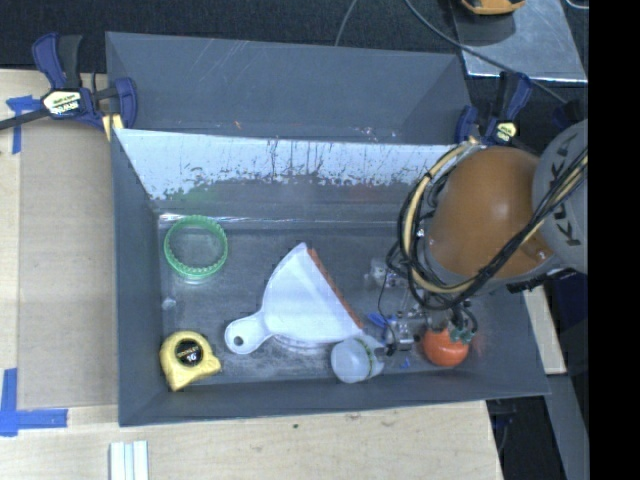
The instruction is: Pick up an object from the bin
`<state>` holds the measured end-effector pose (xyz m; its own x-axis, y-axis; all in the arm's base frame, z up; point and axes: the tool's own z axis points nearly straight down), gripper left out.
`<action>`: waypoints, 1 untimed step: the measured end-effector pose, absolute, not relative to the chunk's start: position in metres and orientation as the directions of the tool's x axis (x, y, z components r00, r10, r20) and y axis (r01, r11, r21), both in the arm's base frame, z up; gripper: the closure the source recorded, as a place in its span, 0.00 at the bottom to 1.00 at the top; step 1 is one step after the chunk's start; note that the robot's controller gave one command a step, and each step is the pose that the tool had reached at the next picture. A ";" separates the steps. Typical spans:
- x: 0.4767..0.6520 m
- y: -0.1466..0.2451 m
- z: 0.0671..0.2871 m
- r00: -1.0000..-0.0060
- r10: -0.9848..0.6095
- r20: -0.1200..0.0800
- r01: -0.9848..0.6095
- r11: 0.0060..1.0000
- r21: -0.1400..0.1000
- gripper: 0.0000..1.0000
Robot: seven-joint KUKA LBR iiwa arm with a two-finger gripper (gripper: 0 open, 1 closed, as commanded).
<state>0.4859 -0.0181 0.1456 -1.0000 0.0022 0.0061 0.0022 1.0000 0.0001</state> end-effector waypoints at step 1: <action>0.498 -0.001 0.126 -0.983 -0.185 0.007 -0.185 0.983 0.002 0.00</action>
Offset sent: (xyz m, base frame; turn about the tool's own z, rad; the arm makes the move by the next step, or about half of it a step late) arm 0.0116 0.0169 -0.0193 -0.1889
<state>0.4981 -0.0012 0.1262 -0.9827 -0.1851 0.0066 -0.1851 0.9827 0.0017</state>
